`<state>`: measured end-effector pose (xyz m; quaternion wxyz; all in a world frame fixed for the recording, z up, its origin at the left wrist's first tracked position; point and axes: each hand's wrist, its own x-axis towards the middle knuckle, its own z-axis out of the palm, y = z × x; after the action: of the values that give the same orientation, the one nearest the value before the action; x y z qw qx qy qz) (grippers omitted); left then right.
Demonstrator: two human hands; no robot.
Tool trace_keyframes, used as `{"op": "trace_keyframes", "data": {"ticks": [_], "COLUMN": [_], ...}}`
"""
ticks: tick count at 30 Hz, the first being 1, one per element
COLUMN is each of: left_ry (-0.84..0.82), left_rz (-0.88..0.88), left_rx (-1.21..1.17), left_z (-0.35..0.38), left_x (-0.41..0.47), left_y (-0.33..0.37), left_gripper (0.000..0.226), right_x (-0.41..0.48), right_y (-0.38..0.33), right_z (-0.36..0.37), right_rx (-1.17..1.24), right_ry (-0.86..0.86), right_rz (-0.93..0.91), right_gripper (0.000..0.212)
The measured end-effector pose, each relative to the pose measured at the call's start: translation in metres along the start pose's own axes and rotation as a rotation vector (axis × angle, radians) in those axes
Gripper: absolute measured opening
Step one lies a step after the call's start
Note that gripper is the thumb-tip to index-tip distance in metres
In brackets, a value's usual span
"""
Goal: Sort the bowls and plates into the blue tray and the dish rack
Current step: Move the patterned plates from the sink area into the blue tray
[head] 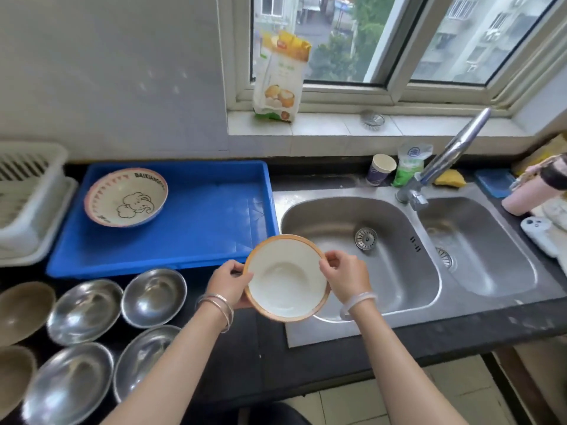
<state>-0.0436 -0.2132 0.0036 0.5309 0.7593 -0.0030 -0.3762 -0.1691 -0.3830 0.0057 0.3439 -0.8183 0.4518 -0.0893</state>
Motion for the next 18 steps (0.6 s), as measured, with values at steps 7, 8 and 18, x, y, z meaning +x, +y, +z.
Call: {"op": "trace_keyframes", "data": {"ticks": [7,8,18], "left_ry": [0.201,0.239,0.412], "left_rz": [0.045,0.068,0.193], "left_rx": [-0.324,-0.345,-0.405], "left_z": [-0.089,-0.102,-0.224], "left_x": [0.019,0.025,0.118], "left_y": [0.022,0.023,0.030], "left_gripper": [0.008,0.011,0.030], "right_x": [0.032,0.037,0.078], "right_y": [-0.096,-0.111,-0.240], "right_z": [0.050,0.061,0.165], "right_rx": [0.173,0.176,0.290], "right_ry": [-0.110,-0.124,-0.202], "right_rz": [-0.073,-0.080,-0.048], "right_gripper": [0.010,0.009,0.008]}}
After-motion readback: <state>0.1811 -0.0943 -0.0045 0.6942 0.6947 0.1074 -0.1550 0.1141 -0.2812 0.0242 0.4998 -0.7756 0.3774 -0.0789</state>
